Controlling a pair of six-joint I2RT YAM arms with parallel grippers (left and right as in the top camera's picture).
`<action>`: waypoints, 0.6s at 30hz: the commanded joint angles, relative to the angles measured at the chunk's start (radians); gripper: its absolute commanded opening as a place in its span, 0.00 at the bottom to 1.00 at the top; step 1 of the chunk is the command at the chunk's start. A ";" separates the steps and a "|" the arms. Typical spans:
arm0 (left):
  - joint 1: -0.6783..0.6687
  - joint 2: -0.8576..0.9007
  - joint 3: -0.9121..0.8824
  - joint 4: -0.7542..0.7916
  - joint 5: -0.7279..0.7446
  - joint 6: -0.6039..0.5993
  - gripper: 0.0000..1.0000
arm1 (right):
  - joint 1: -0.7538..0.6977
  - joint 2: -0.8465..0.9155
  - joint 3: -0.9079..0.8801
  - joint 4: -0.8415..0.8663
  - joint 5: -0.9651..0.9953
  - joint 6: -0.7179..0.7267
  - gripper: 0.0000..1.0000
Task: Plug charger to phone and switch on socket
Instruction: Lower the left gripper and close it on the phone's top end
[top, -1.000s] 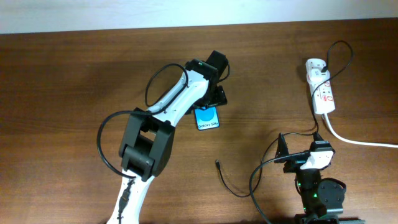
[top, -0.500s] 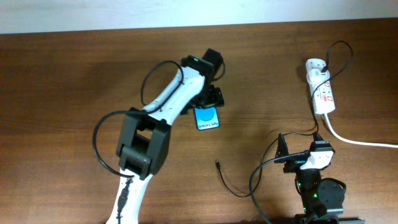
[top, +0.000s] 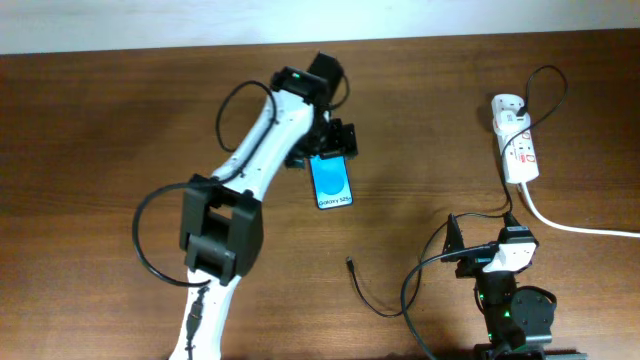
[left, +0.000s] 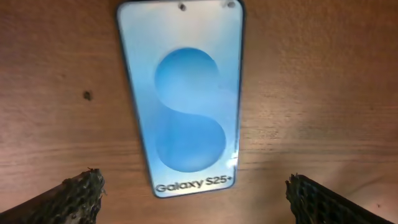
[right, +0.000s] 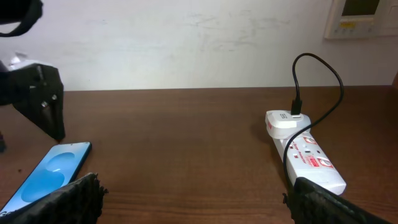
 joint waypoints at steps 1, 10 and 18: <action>-0.040 0.011 0.018 0.034 -0.107 -0.047 0.99 | 0.005 -0.006 -0.005 -0.005 0.009 -0.007 0.98; -0.040 0.130 0.018 0.004 -0.106 -0.205 0.99 | 0.005 -0.006 -0.005 -0.005 0.009 -0.007 0.98; -0.040 0.140 0.018 0.058 -0.095 -0.180 0.99 | 0.005 -0.006 -0.005 -0.005 0.009 -0.007 0.98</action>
